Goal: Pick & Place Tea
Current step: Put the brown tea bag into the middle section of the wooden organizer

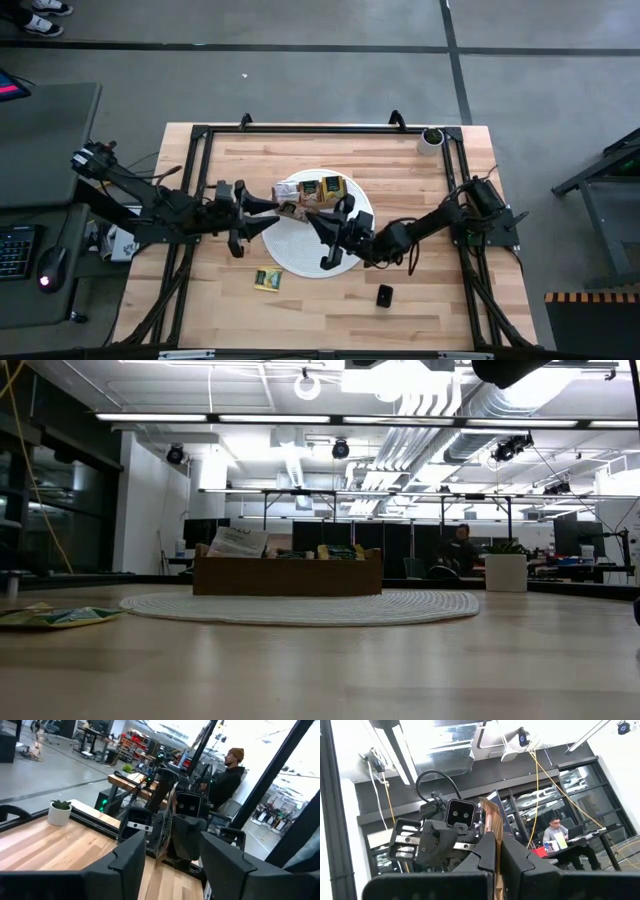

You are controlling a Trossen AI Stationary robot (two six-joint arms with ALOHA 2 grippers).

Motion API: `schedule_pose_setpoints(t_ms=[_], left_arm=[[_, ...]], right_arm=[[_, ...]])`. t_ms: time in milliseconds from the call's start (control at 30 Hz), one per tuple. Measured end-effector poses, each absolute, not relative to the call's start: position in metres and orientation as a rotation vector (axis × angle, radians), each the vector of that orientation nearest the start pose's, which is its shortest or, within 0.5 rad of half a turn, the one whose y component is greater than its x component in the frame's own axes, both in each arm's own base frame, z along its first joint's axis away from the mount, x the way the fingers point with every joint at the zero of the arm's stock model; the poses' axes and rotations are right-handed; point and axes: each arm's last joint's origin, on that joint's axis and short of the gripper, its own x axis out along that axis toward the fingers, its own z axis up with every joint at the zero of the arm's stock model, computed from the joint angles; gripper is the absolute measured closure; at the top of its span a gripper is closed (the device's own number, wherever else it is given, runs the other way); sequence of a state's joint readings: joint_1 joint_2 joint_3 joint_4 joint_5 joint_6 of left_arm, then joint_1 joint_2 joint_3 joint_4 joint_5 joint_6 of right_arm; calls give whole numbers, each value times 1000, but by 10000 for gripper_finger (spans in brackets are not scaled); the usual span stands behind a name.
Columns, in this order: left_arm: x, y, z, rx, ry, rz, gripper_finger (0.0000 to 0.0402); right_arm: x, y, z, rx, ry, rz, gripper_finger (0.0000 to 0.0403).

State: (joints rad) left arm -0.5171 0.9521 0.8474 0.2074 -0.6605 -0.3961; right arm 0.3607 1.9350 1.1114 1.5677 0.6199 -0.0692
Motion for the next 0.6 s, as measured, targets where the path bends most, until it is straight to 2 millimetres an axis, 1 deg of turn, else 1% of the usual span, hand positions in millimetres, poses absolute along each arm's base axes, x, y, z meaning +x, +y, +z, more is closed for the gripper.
schedule_pose_setpoints(t_ms=[367, 600], left_arm=[[201, -95, 352, -416, -72, 116, 218], [205, -97, 349, -410, -65, 121, 218]], right_arm=[[373, 124, 273, 313, -651, -228, 400], [373, 126, 272, 312, -645, -214, 400]])
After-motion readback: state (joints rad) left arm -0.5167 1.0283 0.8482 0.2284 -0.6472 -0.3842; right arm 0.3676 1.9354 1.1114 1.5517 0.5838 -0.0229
